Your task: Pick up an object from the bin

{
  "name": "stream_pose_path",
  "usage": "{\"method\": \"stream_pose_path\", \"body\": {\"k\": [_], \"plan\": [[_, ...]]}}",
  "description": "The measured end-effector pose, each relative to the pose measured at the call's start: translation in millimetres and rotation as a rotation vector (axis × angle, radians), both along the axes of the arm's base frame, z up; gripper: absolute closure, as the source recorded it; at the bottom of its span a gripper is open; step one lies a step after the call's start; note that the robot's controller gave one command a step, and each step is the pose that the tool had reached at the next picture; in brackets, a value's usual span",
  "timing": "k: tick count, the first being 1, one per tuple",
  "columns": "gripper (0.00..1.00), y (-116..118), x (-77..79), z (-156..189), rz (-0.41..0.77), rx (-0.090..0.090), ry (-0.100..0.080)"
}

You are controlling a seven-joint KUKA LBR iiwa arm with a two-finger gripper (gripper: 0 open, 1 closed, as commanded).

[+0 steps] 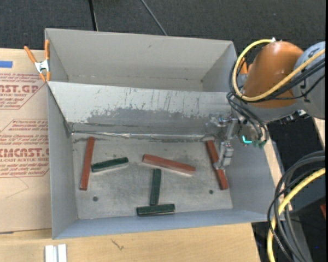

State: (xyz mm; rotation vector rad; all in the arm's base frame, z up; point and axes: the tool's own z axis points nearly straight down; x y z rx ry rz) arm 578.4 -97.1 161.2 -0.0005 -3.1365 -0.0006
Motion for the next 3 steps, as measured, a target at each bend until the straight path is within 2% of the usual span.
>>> {"method": "stream_pose_path", "body": {"k": [1, 2, 3], "plan": [[0.00, 0.2, 1.9, 4.1, 0.001, -0.001, -0.007], [0.00, 11.1, 4.2, -39.1, 0.064, -0.002, -0.014], [1.00, 51.4, -2.2, -90.5, 0.001, 0.001, -0.008]]}}
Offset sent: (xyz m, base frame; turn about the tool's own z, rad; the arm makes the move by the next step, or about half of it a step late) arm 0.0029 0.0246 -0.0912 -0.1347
